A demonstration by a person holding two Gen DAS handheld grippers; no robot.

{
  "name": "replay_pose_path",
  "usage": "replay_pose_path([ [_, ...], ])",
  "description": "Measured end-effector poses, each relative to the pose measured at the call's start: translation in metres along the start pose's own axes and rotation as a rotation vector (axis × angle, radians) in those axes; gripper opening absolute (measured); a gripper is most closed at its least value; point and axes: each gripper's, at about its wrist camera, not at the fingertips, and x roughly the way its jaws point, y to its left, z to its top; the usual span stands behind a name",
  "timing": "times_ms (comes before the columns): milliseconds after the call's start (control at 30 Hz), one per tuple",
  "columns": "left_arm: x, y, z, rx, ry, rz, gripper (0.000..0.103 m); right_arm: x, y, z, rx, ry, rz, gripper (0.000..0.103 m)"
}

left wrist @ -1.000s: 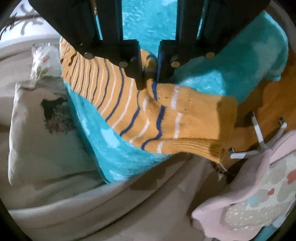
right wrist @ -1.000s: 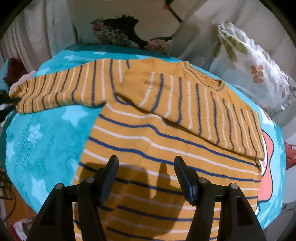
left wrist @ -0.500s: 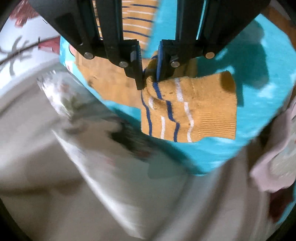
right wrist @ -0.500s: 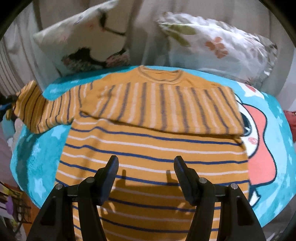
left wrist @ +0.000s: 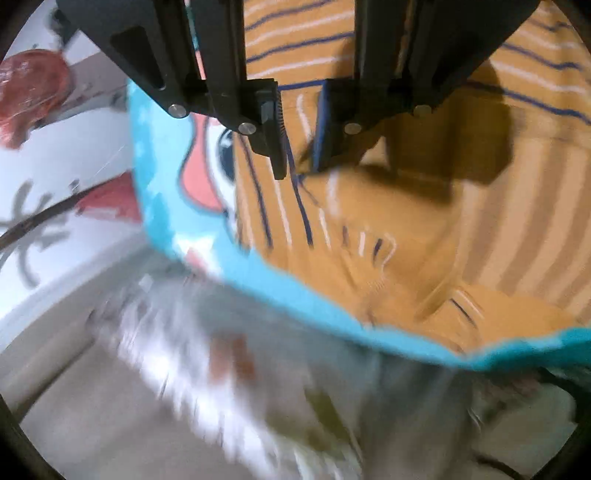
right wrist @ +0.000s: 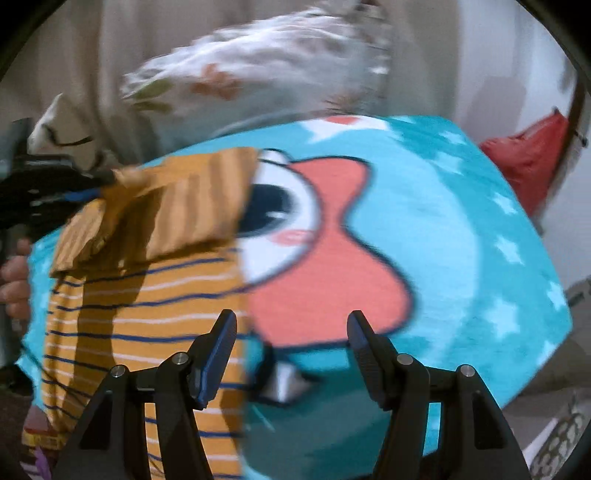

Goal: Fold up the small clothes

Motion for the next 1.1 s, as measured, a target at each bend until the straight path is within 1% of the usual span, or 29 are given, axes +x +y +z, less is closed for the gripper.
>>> replay_pose_path([
  [33, 0.01, -0.001, -0.005, -0.005, 0.029, 0.0, 0.019, -0.001, -0.013, 0.0, 0.01, 0.004, -0.014, 0.067],
  [67, 0.015, -0.002, -0.012, -0.015, 0.049, -0.017, 0.025, -0.002, -0.024, -0.001, 0.019, 0.007, -0.022, 0.067],
  [100, 0.017, -0.005, -0.02, -0.025, 0.064, -0.053, 0.034, -0.002, -0.032, 0.001, 0.026, 0.007, -0.026, 0.067],
  [133, 0.015, -0.006, -0.025, -0.025, 0.068, -0.07, 0.038, 0.0, -0.039, 0.002, 0.03, 0.005, -0.028, 0.067],
  [167, 0.01, -0.007, -0.03, -0.02, 0.067, -0.076, 0.043, 0.001, -0.045, 0.005, 0.032, 0.004, -0.03, 0.067],
  [233, -0.011, -0.006, -0.043, 0.001, 0.049, -0.069, 0.048, 0.006, -0.052, 0.014, 0.025, 0.006, -0.01, 0.067],
  [267, -0.021, -0.003, -0.048, 0.0, 0.04, -0.061, 0.055, 0.01, -0.051, 0.02, 0.014, 0.002, 0.016, 0.067],
  [300, -0.034, 0.002, -0.054, -0.007, 0.026, -0.046, 0.058, 0.013, -0.048, 0.026, 0.002, -0.002, 0.039, 0.067],
  [333, -0.049, 0.009, -0.06, -0.017, 0.009, -0.019, 0.058, 0.016, -0.044, 0.03, -0.009, -0.004, 0.058, 0.067],
  [367, -0.059, 0.015, -0.065, -0.023, -0.003, 0.009, 0.059, 0.02, -0.036, 0.038, -0.03, -0.01, 0.102, 0.067],
  [400, -0.075, 0.026, -0.073, -0.031, -0.026, 0.069, 0.061, 0.024, -0.031, 0.045, -0.046, -0.014, 0.132, 0.067],
  [433, -0.084, 0.037, -0.076, -0.041, -0.044, 0.123, 0.062, 0.028, -0.021, 0.054, -0.065, -0.021, 0.175, 0.067],
  [467, -0.088, 0.044, -0.075, -0.051, -0.057, 0.161, 0.062, 0.031, -0.011, 0.061, -0.079, -0.023, 0.209, 0.067],
  [500, -0.098, 0.056, -0.079, -0.067, -0.075, 0.212, 0.062, 0.035, -0.002, 0.067, -0.09, -0.021, 0.232, 0.067],
  [533, -0.109, 0.071, -0.085, -0.095, -0.094, 0.272, 0.062, 0.04, 0.007, 0.073, -0.1, -0.018, 0.255, 0.067],
  [600, -0.124, 0.095, -0.094, -0.157, -0.113, 0.355, 0.062, 0.051, 0.03, 0.087, -0.127, -0.011, 0.329, 0.067],
  [700, -0.155, 0.135, -0.114, -0.258, -0.136, 0.428, 0.062, 0.072, 0.064, 0.101, -0.181, 0.028, 0.427, 0.067],
  [733, -0.164, 0.145, -0.12, -0.28, -0.144, 0.464, 0.062, 0.083, 0.073, 0.105, -0.194, 0.049, 0.443, 0.067],
  [767, -0.172, 0.154, -0.126, -0.294, -0.152, 0.495, 0.062, 0.095, 0.078, 0.107, -0.2, 0.071, 0.439, 0.066],
  [833, -0.182, 0.164, -0.133, -0.31, -0.157, 0.542, 0.062, 0.126, 0.082, 0.112, -0.192, 0.127, 0.368, 0.066],
  [867, -0.187, 0.171, -0.136, -0.319, -0.16, 0.558, 0.062, 0.14, 0.077, 0.114, -0.162, 0.15, 0.318, 0.066],
  [900, -0.19, 0.178, -0.138, -0.325, -0.162, 0.557, 0.062, 0.143, 0.072, 0.116, -0.134, 0.148, 0.314, 0.066],
  [933, -0.187, 0.178, -0.139, -0.327, -0.16, 0.554, 0.062, 0.14, 0.066, 0.118, -0.103, 0.143, 0.326, 0.066],
  [1000, -0.184, 0.186, -0.14, -0.33, -0.147, 0.543, 0.062, 0.128, 0.05, 0.117, -0.041, 0.143, 0.414, 0.066],
  [1100, -0.178, 0.202, -0.14, -0.326, -0.133, 0.51, 0.062, 0.11, 0.028, 0.105, -0.011, 0.147, 0.455, 0.066],
])
